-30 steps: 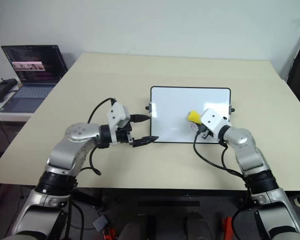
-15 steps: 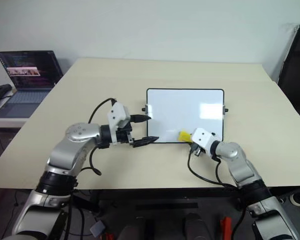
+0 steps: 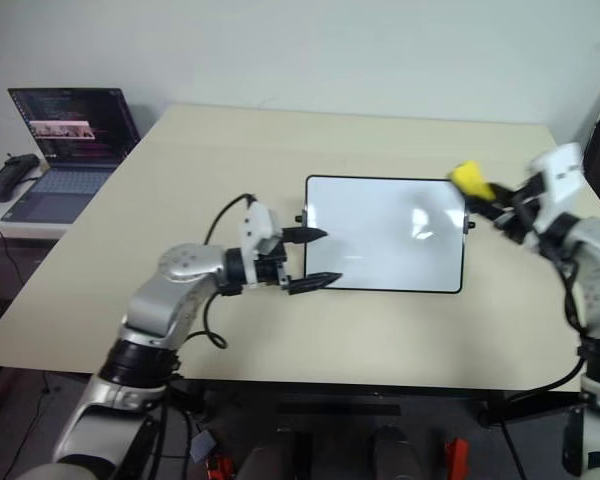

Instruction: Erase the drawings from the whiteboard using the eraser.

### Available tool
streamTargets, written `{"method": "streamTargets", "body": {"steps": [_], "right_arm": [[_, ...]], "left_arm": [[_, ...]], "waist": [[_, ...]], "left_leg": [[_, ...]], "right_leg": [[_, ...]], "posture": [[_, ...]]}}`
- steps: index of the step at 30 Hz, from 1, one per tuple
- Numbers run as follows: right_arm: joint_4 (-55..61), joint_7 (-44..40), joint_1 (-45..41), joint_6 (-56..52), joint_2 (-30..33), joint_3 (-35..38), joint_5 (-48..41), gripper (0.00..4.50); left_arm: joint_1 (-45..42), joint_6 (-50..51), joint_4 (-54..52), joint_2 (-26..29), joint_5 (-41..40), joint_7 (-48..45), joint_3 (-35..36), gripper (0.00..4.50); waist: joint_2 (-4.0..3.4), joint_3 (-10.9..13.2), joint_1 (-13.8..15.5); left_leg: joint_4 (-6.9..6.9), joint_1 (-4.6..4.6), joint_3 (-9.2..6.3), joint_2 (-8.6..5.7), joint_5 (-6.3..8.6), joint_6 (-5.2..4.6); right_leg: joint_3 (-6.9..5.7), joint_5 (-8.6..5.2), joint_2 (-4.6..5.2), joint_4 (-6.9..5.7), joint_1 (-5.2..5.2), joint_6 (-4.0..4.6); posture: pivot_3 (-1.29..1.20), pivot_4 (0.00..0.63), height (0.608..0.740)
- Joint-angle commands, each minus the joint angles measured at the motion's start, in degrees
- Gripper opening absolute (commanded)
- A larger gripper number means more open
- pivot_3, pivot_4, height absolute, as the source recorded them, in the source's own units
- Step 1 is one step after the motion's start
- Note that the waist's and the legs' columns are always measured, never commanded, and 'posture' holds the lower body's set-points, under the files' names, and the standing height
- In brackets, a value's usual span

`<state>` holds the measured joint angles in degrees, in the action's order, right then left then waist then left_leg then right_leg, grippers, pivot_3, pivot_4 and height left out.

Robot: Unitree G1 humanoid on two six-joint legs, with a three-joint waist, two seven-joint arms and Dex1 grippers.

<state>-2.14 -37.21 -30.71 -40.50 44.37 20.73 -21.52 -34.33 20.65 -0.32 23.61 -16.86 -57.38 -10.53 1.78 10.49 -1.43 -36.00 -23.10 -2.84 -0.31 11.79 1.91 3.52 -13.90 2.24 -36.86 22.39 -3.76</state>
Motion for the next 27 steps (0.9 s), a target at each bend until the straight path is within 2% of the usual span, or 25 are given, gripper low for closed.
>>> {"method": "streamTargets", "body": {"steps": [1,5,11,20,27], "right_arm": [[-5.1,9.3,1.0,-5.2,0.3,3.5,2.9,1.11],[-7.2,12.4,3.3,-6.8,-2.4,0.0,4.8,1.11],[-15.8,15.2,0.5,-5.4,-2.5,-2.2,7.5,1.11],[-25.5,13.8,-2.7,-2.8,-2.0,-4.5,9.6,1.11],[-29.3,11.7,-3.5,-0.2,-0.3,-6.3,11.1,3.37]], "left_arm": [[-2.1,-1.5,-0.6,-1.8,-0.4,-1.1,-1.5,4.5],[-2.7,-1.3,-0.4,-3.5,-0.4,-2.0,-2.8,4.5],[-3.1,-0.6,-0.8,-3.7,-0.3,-2.0,-3.0,4.5],[-1.3,1.4,-3.8,-2.2,-0.7,-0.9,-2.4,4.5],[-1.0,1.9,-4.3,-1.7,-0.9,-0.2,-2.0,4.5]], "waist": [[-0.02,0.0,-0.1],[-0.07,0.0,-0.9],[-0.35,0.2,-1.6],[-0.35,0.2,-1.5],[-0.35,0.2,-1.6]], "left_leg": [[0.0,0.0,0.01,0.0,0.0,0.0],[0.04,0.06,0.1,0.03,0.0,-0.01],[0.01,0.1,0.18,0.0,-0.01,-0.02],[0.04,0.08,0.19,0.0,0.0,-0.02],[0.02,0.09,0.18,0.0,-0.01,-0.02]], "right_leg": [[0.01,-0.01,0.0,-0.02,0.01,0.02],[0.12,-0.11,-0.07,-0.08,0.04,-0.12],[0.24,-0.09,-0.09,-0.11,0.03,-0.36],[0.24,-0.1,-0.09,-0.05,0.03,-0.36],[0.23,-0.1,-0.09,-0.05,0.02,-0.38]], "posture": [[0.0,0.15,0.74],[0.0,0.15,0.74],[0.0,0.15,0.74],[0.0,0.15,0.74],[0.0,0.15,0.74]]}}
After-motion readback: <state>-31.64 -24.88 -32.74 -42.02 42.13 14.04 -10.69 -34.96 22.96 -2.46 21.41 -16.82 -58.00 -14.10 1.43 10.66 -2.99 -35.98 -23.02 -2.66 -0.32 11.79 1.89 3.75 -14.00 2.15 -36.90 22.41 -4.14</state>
